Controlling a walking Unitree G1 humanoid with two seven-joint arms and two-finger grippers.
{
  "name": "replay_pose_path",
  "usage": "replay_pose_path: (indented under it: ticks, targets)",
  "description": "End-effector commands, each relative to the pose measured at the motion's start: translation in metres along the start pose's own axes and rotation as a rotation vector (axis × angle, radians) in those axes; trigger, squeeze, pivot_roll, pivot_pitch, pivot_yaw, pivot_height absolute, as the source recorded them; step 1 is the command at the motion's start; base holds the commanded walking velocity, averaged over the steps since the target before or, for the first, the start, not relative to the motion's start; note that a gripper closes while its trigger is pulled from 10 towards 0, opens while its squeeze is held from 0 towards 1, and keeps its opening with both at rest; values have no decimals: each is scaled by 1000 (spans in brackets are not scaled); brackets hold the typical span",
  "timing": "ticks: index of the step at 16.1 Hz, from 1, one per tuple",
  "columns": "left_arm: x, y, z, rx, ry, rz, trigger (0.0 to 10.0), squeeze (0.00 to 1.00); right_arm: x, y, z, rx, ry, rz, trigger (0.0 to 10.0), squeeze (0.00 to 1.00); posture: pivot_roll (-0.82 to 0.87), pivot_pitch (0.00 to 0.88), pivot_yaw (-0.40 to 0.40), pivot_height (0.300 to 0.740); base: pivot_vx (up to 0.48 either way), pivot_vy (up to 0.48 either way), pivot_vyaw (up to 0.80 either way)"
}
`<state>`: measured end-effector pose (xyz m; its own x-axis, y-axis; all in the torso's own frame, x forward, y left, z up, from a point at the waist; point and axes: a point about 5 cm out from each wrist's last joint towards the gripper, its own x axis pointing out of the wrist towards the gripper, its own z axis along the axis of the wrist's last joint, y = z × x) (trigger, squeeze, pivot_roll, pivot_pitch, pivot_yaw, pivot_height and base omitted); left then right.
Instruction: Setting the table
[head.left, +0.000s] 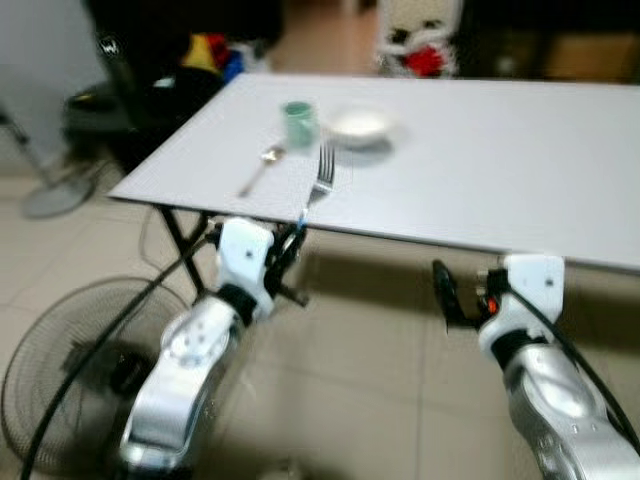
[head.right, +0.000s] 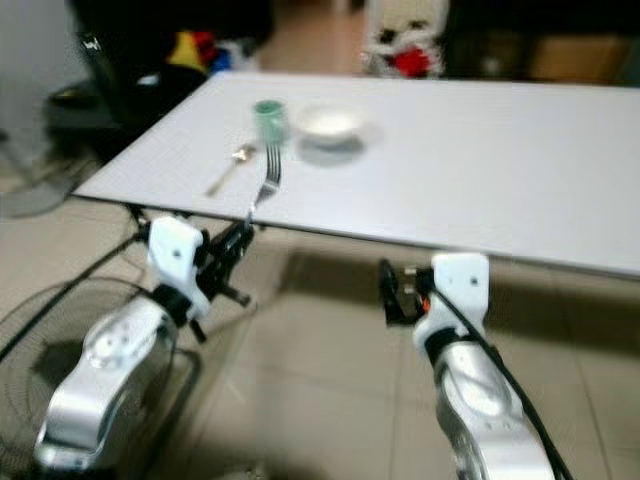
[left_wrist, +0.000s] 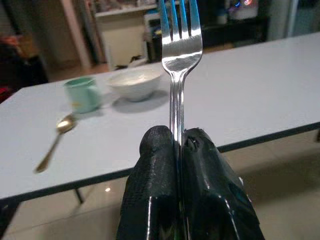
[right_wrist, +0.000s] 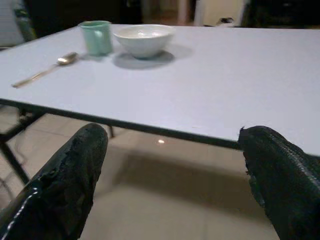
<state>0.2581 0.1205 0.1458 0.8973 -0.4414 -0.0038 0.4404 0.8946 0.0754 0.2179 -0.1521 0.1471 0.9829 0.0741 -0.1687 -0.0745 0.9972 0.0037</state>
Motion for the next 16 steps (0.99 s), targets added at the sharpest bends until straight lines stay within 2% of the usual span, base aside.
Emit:
replay_pose_path:
  ticks: [1,7,16]
  targets:
    - [4,-2,3,4,-12,-9,10000,0,-2,-2,2,-10,-6,-1,10000,0,28,0,95,740,386,0,0]
    - [4,-3,-6,2,22,-5,10000,0,0,0,1,-15,4,26,10000,0,27,0,97,740,371,0,0]
    - [4,-4,-8,-1,28,-3,10000,0,0,-1,0,-21,10,38,10000,0,28,0,92,740,367,0,0]
